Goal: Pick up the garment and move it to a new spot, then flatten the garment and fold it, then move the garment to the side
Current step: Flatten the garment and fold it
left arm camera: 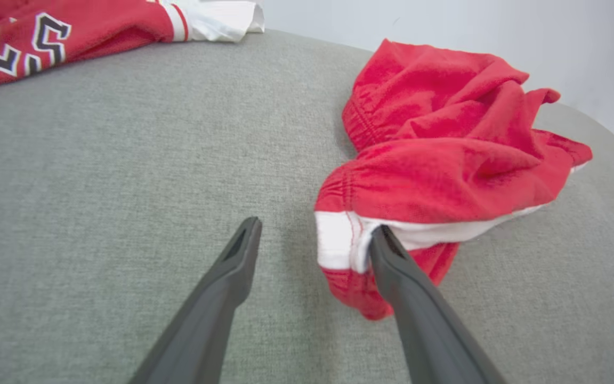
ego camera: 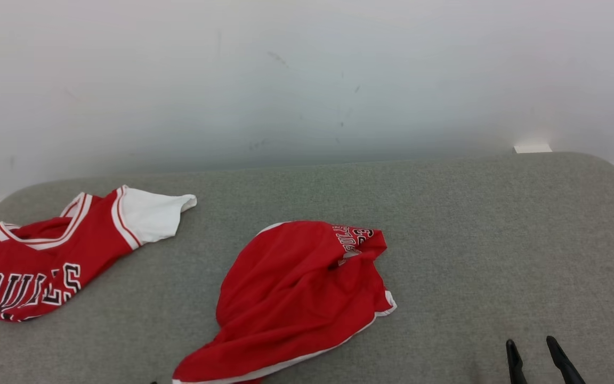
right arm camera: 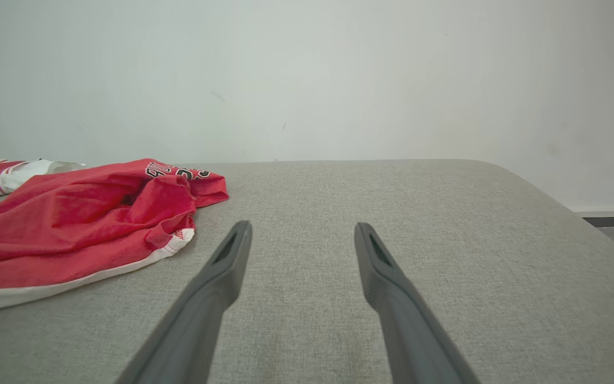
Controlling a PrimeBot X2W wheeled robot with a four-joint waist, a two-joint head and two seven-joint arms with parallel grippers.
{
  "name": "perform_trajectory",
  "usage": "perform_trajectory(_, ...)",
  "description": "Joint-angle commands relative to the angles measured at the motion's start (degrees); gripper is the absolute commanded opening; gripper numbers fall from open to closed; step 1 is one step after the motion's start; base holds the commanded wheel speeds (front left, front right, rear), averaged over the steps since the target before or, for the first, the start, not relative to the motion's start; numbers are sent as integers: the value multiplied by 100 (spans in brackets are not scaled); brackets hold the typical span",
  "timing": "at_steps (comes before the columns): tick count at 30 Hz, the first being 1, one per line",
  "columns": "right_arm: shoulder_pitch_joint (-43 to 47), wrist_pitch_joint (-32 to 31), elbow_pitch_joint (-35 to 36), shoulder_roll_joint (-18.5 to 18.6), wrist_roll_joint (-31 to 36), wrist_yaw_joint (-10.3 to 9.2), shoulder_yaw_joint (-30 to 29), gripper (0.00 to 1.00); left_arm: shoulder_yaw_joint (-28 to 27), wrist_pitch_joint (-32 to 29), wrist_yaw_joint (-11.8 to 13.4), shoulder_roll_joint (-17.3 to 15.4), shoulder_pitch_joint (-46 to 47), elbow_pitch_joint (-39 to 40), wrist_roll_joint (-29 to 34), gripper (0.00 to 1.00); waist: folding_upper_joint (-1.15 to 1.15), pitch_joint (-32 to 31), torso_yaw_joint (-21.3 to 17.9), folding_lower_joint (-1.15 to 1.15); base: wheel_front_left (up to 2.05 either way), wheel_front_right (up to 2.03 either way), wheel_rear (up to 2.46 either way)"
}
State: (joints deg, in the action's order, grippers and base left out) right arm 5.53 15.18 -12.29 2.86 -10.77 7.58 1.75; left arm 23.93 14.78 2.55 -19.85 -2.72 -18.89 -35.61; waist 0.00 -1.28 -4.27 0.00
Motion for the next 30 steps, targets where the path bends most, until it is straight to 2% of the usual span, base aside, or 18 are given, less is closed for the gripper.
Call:
perform_trajectory(1,75,-6,50,10,-9,-17,-38,100,-51,39,-8,-6,-155,91,90,100,0,-30,20,0,0,0,0)
perform_trajectory(6,164,-6,189,77,52,-17,-172,100,-141,36,-24,3,-482,367,110,100,0,-129,115,0,0,0,0)
perform_trajectory(10,227,-6,256,145,54,-17,-285,100,-150,-2,-147,6,-668,526,-74,100,0,-198,254,0,0,0,0)
perform_trajectory(15,278,-6,320,181,68,-16,-386,100,-486,36,98,18,-657,859,214,100,0,-237,431,0,0,0,0)
perform_trajectory(18,255,-6,359,183,89,-17,-414,100,-791,36,195,234,-638,1197,583,100,0,-227,518,0,0,0,0)
perform_trajectory(21,191,-6,363,171,126,-17,-396,100,-1054,38,159,485,-643,1398,975,100,0,-217,557,0,0,0,0)
perform_trajectory(24,95,-6,337,136,182,-17,-328,100,-1249,37,75,724,-596,1486,1485,100,0,-199,547,0,0,0,0)
perform_trajectory(30,-10,-6,168,69,302,-16,-159,100,-1548,37,-256,1221,-556,1425,2276,100,0,-145,511,0,0,0,0)
